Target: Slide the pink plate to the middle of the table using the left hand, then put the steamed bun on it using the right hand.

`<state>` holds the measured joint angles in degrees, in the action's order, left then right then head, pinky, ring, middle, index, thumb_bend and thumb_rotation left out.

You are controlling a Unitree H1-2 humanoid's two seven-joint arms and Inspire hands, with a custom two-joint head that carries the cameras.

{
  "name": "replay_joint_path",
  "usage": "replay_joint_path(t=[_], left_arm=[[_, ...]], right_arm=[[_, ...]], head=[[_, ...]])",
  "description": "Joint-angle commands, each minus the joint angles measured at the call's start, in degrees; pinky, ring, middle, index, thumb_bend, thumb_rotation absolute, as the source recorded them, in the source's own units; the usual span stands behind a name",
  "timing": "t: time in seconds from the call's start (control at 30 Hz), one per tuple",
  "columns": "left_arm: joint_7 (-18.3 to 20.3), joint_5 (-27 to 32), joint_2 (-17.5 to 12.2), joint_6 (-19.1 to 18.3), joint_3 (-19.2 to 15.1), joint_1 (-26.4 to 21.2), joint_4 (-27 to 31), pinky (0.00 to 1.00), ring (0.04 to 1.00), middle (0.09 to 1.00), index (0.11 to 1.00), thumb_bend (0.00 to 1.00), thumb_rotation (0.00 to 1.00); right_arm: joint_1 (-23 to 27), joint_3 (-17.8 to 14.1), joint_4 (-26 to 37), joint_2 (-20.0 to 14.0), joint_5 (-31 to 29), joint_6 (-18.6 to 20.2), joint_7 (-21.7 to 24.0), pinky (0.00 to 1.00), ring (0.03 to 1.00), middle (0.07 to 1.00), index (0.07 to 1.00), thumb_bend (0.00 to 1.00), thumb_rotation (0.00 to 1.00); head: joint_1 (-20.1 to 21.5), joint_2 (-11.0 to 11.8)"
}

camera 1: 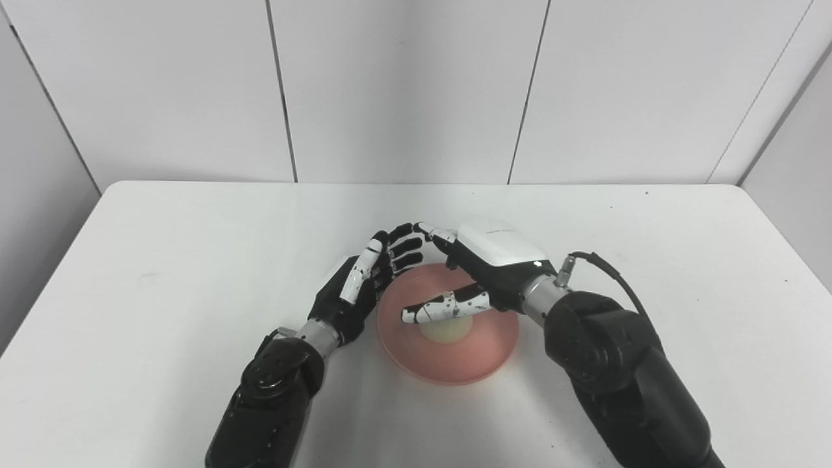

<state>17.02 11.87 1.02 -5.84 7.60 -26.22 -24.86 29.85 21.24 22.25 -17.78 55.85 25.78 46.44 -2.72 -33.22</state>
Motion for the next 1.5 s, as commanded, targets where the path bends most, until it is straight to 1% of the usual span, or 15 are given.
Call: replay_joint_path(t=[0.0, 0.1, 0.27, 0.4, 0.5, 0.67, 0.73, 0.8, 0.87, 0.93, 1.0, 1.13, 1.17, 1.27, 1.47], left_arm=[[-0.44, -1.44, -0.21, -4.66, 0.36, 3.17, -3.95, 0.88, 0.885, 0.897, 0.897, 0.44, 1.0], [-0.63, -1.54, -0.17, -4.59, 0.31, 3.2, -3.97, 0.87, 0.884, 0.898, 0.899, 0.44, 1.0], [-1.78, -2.04, 0.02, -4.34, 0.02, 3.35, -3.77, 0.87, 0.88, 0.892, 0.893, 0.44, 1.0], [-3.49, -3.05, 0.03, -3.41, -0.25, 4.62, -1.53, 0.88, 0.89, 0.91, 0.918, 0.4, 1.0], [-5.87, -4.35, 0.38, -2.63, -0.83, 6.31, 1.7, 0.94, 0.938, 0.963, 0.96, 0.37, 1.0], [-10.56, -6.98, 1.56, -1.97, -2.44, 9.43, 8.33, 0.99, 0.993, 0.999, 0.998, 0.36, 1.0], [-12.34, -8.53, 1.86, -1.02, -2.8, 10.7, 10.37, 1.0, 0.998, 1.0, 1.0, 0.36, 1.0], [-13.36, -9.5, 1.87, 0.36, -3.25, 11.84, 11.26, 1.0, 1.0, 1.0, 1.0, 0.36, 1.0], [-14.04, -10.02, 1.98, 1.03, -3.75, 12.9, 12.18, 1.0, 1.0, 1.0, 1.0, 0.36, 1.0], [-14.4, -10.14, 2.06, 1.47, -4.03, 13.8, 12.76, 1.0, 1.0, 1.0, 1.0, 0.35, 1.0], [-14.52, -10.31, 2.09, 1.86, -4.14, 14.8, 13.44, 1.0, 1.0, 1.0, 1.0, 0.36, 1.0], [-14.09, -10.29, 1.65, 2.38, -4.24, 15.69, 13.6, 1.0, 0.997, 1.0, 1.0, 0.36, 1.0], [-13.98, -10.22, 1.5, 2.45, -4.3, 15.54, 13.2, 1.0, 0.997, 1.0, 1.0, 0.36, 1.0], [-13.67, -10.2, 1.05, 2.34, -4.26, 15.06, 12.43, 0.99, 0.991, 0.998, 1.0, 0.34, 1.0], [-13.06, -10.22, 0.15, 1.92, -4.33, 13.08, 9.59, 0.99, 0.982, 0.985, 0.984, 0.35, 1.0]], right_arm=[[2.95, -1.45, 1.82, -0.21, 0.74, 0.77, 0.8, 0.5, 0.716, 0.903, 0.958, 0.88, 0.81], [2.79, -2.86, 1.73, -0.28, -0.31, 0.39, 0.33, 0.48, 0.721, 0.905, 0.972, 0.87, 0.8], [0.02, -7.84, -0.94, 0.06, -8.52, -6.05, -9.59, 0.54, 0.778, 0.914, 0.978, 0.83, 0.78], [-3.37, -13.29, -5.47, 2.06, -17.99, -10.29, -18.17, 0.78, 0.914, 0.986, 1.0, 0.81, 0.96], [-5.78, -15.66, -8.99, 3.41, -22.09, -11.36, -22.97, 0.84, 0.958, 1.0, 1.0, 0.8, 1.0], [-9.88, -19.12, -13.78, 5.9, -27.2, -13.02, -30.87, 0.89, 0.99, 1.0, 1.0, 0.8, 1.0], [-12.09, -20.94, -15.4, 7.67, -29.8, -15.6, -35.62, 0.92, 0.997, 1.0, 1.0, 0.77, 1.0], [-14.1, -23.13, -18.49, 9.69, -34.09, -21.08, -40.15, 0.95, 1.0, 1.0, 1.0, 0.7, 1.0], [-15.39, -25.28, -22.13, 11.59, -39.89, -26.97, -42.69, 0.95, 1.0, 1.0, 1.0, 0.63, 1.0], [-15.95, -26.28, -24.73, 12.7, -44.12, -29.81, -43.25, 0.95, 1.0, 1.0, 1.0, 0.59, 1.0], [-16.46, -26.78, -26.85, 13.46, -47.87, -31.18, -42.99, 0.95, 1.0, 1.0, 1.0, 0.6, 1.0], [-17.0, -26.25, -30.38, 13.74, -51.37, -34.43, -43.06, 1.0, 0.993, 0.999, 1.0, 0.46, 1.0], [-17.03, -26.02, -31.08, 13.79, -51.6, -34.63, -43.2, 1.0, 0.993, 0.998, 1.0, 0.46, 1.0], [-16.92, -25.57, -32.93, 13.9, -51.72, -34.74, -43.79, 0.99, 0.978, 0.983, 1.0, 0.36, 1.0], [-15.33, -25.41, -37.59, 14.03, -54.28, -33.83, -43.28, 0.97, 0.974, 0.984, 0.993, 0.3, 1.0]], head=[[-0.01, 0.02], [-0.01, 0.1], [-0.08, 0.45], [0.23, 0.77], [0.72, 0.99], [1.48, 1.45], [1.63, 1.58], [1.94, 1.86], [2.26, 2.11], [2.37, 2.27], [2.43, 2.44], [2.51, 2.59], [2.57, 2.59], [2.65, 2.64], [2.65, 3.06]])
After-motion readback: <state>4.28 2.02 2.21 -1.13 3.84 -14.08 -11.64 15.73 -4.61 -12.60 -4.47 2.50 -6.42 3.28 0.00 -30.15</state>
